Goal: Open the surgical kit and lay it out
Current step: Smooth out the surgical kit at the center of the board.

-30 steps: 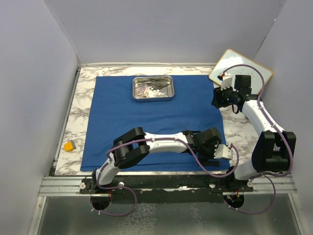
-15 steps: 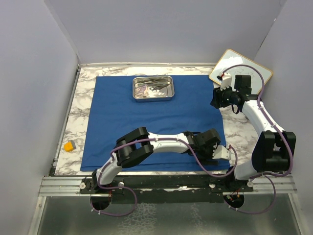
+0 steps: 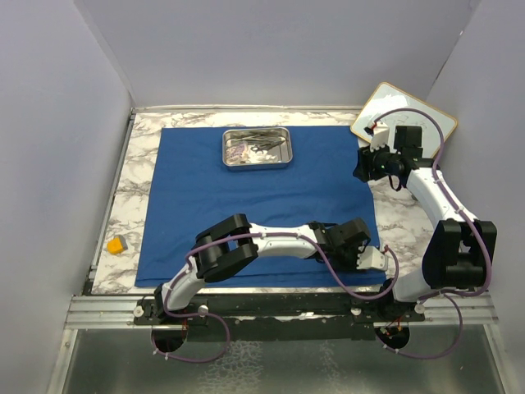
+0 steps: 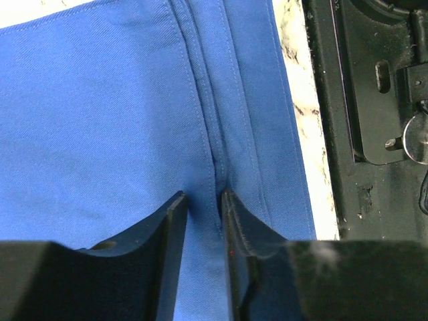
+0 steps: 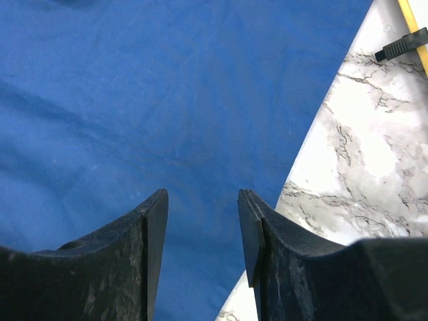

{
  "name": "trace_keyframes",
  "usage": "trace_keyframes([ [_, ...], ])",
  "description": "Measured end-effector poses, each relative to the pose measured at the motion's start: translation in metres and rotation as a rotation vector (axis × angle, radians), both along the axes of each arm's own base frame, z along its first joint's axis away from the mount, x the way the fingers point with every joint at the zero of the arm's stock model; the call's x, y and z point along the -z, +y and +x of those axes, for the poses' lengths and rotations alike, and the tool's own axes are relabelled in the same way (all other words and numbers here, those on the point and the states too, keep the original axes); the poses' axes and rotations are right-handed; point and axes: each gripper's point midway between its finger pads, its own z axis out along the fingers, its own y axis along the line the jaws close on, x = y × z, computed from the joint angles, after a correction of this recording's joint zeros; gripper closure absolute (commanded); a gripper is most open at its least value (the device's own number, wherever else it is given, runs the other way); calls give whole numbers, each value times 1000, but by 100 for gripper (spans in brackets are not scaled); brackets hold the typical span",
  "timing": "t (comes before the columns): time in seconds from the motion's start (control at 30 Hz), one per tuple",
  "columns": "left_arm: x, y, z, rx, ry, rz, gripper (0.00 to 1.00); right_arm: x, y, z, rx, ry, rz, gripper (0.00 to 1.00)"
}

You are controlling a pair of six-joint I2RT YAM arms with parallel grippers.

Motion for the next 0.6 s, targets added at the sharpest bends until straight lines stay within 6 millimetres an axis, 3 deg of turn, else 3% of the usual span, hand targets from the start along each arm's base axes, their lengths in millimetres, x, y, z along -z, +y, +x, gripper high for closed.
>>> trace_keyframes([
  [0.23, 0, 0, -1, -3, 13, 6, 97, 0, 0, 0, 0, 0, 0, 53],
  [0.6, -3, 1, -5, -5, 42, 26, 100, 0, 0, 0, -1, 0, 0, 53],
])
